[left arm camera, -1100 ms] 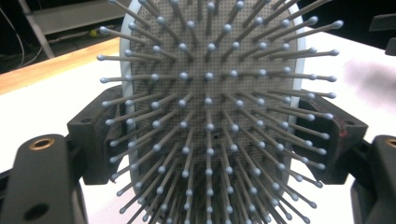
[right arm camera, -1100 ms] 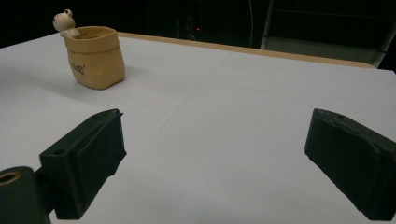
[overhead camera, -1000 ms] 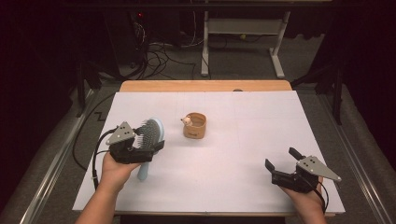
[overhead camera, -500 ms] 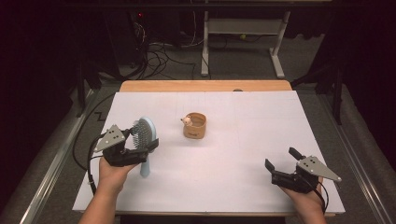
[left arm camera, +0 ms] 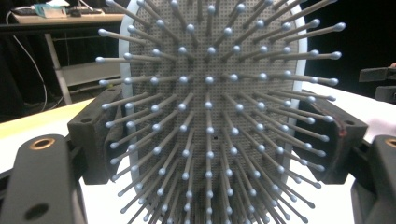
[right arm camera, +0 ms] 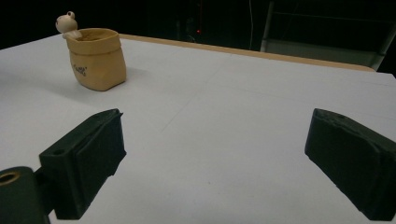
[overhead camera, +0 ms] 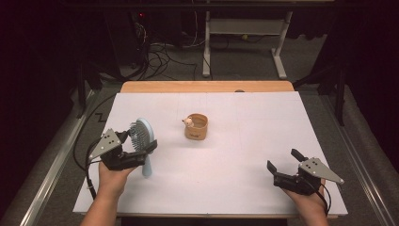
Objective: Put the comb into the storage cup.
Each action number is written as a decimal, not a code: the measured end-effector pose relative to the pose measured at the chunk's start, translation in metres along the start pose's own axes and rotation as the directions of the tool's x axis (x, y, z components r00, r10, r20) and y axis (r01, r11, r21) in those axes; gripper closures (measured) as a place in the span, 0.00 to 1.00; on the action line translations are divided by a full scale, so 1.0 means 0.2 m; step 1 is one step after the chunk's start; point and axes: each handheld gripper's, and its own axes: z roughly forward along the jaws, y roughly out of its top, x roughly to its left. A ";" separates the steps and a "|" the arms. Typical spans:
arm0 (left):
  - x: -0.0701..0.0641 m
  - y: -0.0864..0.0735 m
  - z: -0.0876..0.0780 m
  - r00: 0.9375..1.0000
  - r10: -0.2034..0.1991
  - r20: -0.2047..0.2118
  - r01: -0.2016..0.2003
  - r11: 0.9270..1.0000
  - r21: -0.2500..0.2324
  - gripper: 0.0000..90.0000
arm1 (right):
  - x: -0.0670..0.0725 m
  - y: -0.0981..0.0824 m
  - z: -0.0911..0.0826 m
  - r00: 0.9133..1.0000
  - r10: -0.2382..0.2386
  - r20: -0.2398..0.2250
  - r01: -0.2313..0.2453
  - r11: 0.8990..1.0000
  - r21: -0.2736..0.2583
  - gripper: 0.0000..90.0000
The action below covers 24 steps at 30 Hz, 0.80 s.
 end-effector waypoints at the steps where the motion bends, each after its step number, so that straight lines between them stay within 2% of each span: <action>1: 0.00 0.00 0.00 1.000 0.001 -0.001 -0.001 1.000 -0.002 0.23 | 0.00 0.00 0.00 1.000 0.000 0.001 0.000 1.000 0.001 0.06; 11: 0.00 -0.02 0.01 1.000 0.005 -0.002 -0.005 1.000 0.009 0.23 | 0.00 0.00 -0.01 1.000 -0.001 0.001 0.001 1.000 0.002 0.06; 15: 0.00 -0.02 0.00 1.000 0.008 0.004 -0.008 1.000 -0.002 0.23 | 0.00 0.00 -0.01 1.000 0.000 0.003 0.000 1.000 0.003 0.06; 19: 0.00 -0.01 0.00 1.000 -0.007 0.008 0.008 1.000 -0.014 0.23 | 0.00 0.00 -0.01 1.000 -0.001 0.003 0.001 1.000 0.004 0.06; 24: 0.00 0.01 0.01 1.000 -0.005 0.009 0.005 1.000 -0.012 0.23 | 0.00 0.00 -0.01 1.000 -0.001 0.003 0.001 1.000 0.004 0.06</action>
